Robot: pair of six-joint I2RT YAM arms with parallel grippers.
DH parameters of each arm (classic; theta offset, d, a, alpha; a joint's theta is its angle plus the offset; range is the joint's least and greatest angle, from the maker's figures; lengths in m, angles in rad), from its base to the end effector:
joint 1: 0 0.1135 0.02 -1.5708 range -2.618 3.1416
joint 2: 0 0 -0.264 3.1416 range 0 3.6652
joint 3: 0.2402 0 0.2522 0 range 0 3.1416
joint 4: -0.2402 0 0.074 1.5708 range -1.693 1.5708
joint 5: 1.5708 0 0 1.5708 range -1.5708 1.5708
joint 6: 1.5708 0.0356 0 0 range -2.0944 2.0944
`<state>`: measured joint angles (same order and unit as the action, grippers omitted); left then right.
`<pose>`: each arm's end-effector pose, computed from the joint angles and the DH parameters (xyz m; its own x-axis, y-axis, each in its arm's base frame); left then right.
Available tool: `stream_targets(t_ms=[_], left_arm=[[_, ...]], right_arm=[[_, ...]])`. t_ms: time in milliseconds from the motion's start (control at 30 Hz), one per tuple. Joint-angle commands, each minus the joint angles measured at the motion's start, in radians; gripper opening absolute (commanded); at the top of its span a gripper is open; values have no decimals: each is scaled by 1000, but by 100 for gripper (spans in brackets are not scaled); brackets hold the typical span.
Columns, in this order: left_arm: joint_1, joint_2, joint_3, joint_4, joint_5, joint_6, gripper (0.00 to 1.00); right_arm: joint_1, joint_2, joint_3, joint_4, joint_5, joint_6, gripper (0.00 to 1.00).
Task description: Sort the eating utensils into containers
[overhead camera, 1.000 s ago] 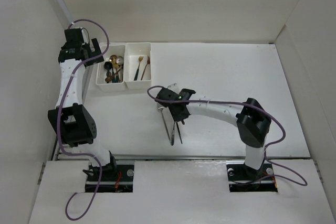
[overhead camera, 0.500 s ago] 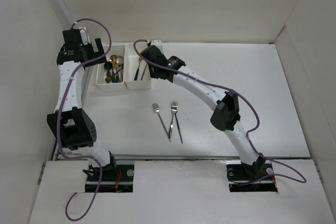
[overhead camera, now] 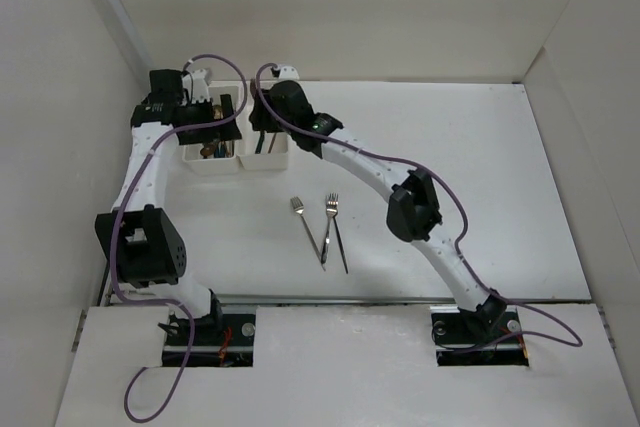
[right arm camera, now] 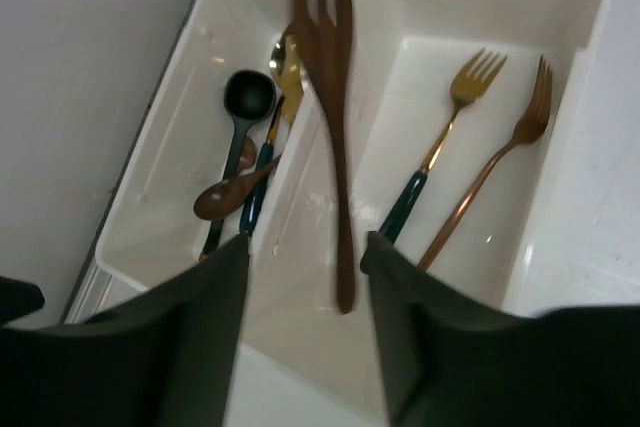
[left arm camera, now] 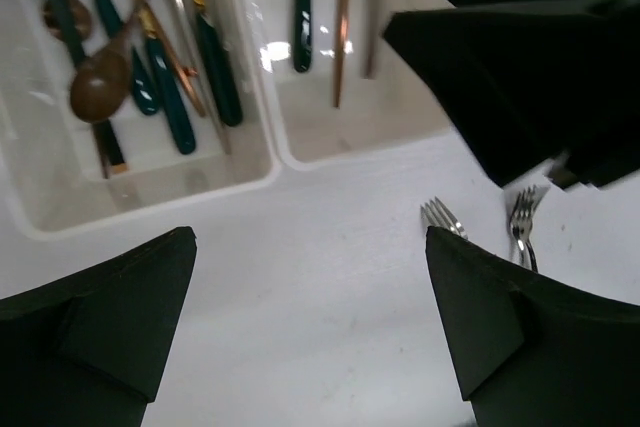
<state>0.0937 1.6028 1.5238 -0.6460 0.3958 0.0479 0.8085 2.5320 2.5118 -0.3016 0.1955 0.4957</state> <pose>0.3571 0.0198 0.3470 -0.6498 -0.0167 -0.7599 0.2324 0.9475 -0.2195 0.4096 0.4190 0.2852 -0.4690 0.1844 -0.8637 -0.4082 0.8219 0.3972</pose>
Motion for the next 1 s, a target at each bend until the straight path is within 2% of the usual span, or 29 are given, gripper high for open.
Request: stream_targets(t_ms=[0, 67, 167, 300, 433, 567, 600, 700, 800, 967], left_arm=[[-52, -41, -34, -47, 64, 46, 99], [-99, -41, -56, -72, 77, 61, 99], [-150, -41, -108, -99, 77, 93, 99], [-279, -32, -152, -138, 37, 104, 99], [-406, 11, -218, -126, -8, 104, 99], [-463, 84, -283, -61, -78, 44, 98], [-474, 100, -283, -61, -78, 34, 96], [-518, 149, -249, -52, -109, -26, 96], [-577, 187, -240, -41, -204, -89, 96], [-629, 221, -264, -30, -284, -132, 96]], right_arm=[[-20, -22, -19, 65, -79, 32, 61], [-20, -55, -19, 41, -79, 32, 69], [-29, -157, -120, 30, -28, 41, 70], [-49, -343, -292, -5, 99, 50, 71], [-89, -586, -522, -85, 299, 124, 71], [-153, -867, -929, -96, 370, 239, 71], [-154, -971, -991, -96, 383, 262, 71], [-164, -1108, -1199, -96, 418, 328, 69], [-164, -1242, -1338, -96, 418, 379, 69], [-154, -1374, -1395, -169, 470, 450, 67]])
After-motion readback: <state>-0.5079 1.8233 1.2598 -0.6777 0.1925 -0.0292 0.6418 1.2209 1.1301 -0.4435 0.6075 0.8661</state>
